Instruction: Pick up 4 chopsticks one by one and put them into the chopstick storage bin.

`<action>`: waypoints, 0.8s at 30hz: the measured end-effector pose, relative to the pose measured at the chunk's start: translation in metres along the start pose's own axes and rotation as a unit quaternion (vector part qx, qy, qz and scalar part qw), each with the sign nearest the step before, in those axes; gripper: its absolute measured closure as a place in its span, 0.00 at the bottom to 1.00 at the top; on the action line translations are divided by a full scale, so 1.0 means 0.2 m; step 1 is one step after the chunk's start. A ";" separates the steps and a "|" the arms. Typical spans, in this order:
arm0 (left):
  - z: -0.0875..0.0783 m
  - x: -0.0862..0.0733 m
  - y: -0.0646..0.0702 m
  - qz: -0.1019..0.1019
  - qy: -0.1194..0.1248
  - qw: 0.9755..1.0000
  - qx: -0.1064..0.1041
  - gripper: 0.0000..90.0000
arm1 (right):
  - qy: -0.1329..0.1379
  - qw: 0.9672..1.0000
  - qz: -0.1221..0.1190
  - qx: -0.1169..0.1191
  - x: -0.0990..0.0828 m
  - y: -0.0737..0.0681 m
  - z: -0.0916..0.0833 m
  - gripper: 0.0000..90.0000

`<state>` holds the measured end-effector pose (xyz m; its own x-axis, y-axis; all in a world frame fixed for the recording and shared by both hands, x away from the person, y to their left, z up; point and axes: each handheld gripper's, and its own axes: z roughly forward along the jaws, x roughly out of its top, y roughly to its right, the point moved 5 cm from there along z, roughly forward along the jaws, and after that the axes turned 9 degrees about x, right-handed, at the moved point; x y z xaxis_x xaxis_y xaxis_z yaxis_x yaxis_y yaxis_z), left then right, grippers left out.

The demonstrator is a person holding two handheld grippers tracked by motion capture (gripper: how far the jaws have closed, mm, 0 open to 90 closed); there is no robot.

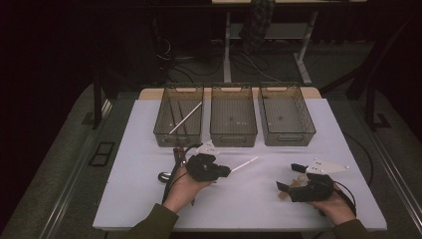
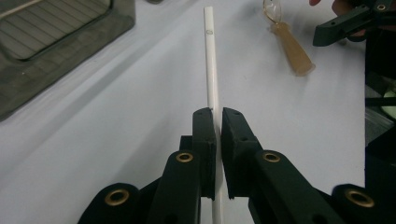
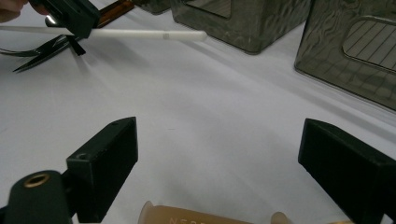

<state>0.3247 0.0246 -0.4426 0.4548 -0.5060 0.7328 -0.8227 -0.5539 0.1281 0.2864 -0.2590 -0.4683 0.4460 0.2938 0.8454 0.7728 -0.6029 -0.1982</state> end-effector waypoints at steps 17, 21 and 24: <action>-0.15 -0.01 -0.15 -0.011 0.016 0.999 0.025 0.93 | 0.000 1.000 0.000 -0.001 0.00 0.00 0.00 0.13; -0.20 0.00 -0.18 -0.013 0.022 0.999 0.032 0.93 | 0.000 1.000 0.001 -0.001 0.00 0.00 0.00 0.13; -0.22 0.00 -0.21 -0.019 0.028 0.999 0.036 0.93 | 0.000 1.000 0.000 -0.001 0.00 0.00 0.00 0.13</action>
<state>0.3446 0.0776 -0.4178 0.4646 -0.4468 0.7646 -0.7772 -0.6196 0.1103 0.2867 -0.2591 -0.4684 0.4463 0.2934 0.8454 0.7719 -0.6042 -0.1979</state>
